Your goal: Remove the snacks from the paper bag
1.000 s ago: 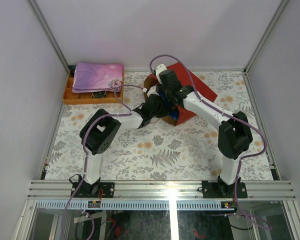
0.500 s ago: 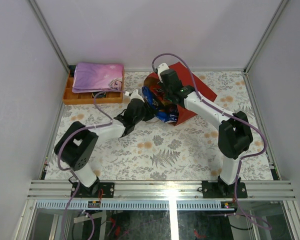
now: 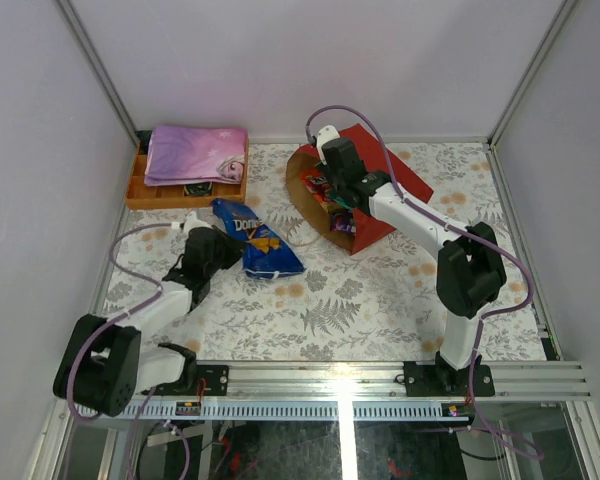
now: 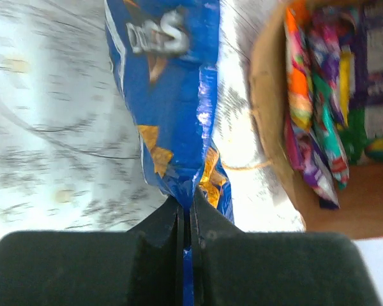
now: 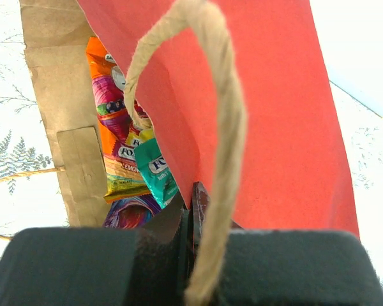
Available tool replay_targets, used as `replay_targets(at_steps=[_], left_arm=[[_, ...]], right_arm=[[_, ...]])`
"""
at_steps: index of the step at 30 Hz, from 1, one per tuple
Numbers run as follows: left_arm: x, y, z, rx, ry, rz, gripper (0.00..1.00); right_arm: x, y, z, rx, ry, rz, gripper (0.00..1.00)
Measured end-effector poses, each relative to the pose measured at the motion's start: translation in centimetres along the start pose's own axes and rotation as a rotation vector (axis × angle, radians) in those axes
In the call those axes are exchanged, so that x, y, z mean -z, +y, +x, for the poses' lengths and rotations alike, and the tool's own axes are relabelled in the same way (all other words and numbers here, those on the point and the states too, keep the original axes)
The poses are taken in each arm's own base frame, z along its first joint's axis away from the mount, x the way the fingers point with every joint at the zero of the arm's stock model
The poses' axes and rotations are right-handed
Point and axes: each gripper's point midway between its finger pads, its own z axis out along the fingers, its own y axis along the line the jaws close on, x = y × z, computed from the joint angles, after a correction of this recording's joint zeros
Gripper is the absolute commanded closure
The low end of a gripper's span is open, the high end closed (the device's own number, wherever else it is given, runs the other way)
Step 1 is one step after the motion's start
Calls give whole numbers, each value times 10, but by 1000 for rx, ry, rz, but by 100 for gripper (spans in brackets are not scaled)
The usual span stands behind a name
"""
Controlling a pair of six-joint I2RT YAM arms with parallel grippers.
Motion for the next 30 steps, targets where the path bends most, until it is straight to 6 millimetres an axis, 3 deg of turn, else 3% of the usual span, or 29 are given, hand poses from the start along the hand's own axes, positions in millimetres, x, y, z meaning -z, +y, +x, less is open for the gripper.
replay_targets(at_steps=[7, 12, 13, 15, 16, 17, 18, 25, 30], left_arm=[[19, 82, -58, 232, -169, -174, 100], [32, 164, -75, 462, -240, -357, 83], [35, 176, -74, 503, -248, -379, 78], [41, 189, -72, 572, -268, -374, 40], [43, 188, -77, 597, -288, -344, 20], [45, 185, -82, 602, -308, -316, 6], [47, 177, -91, 604, -330, -272, 1], [72, 145, -102, 530, -396, -205, 0], [70, 120, -73, 431, -306, -254, 0]], right_arm=[[-1, 2, 0, -14, -1, -15, 100], [-2, 4, 4, -15, 6, -24, 100], [-2, 5, 4, -15, 6, -25, 100], [-2, 5, 5, -15, 6, -25, 100], [-2, 5, 4, -16, 5, -25, 100], [-2, 5, 4, -16, 5, -25, 100], [-2, 5, 4, -16, 5, -25, 100], [-2, 6, 4, -20, 4, -34, 99], [-2, 9, 4, -33, 4, -50, 99]])
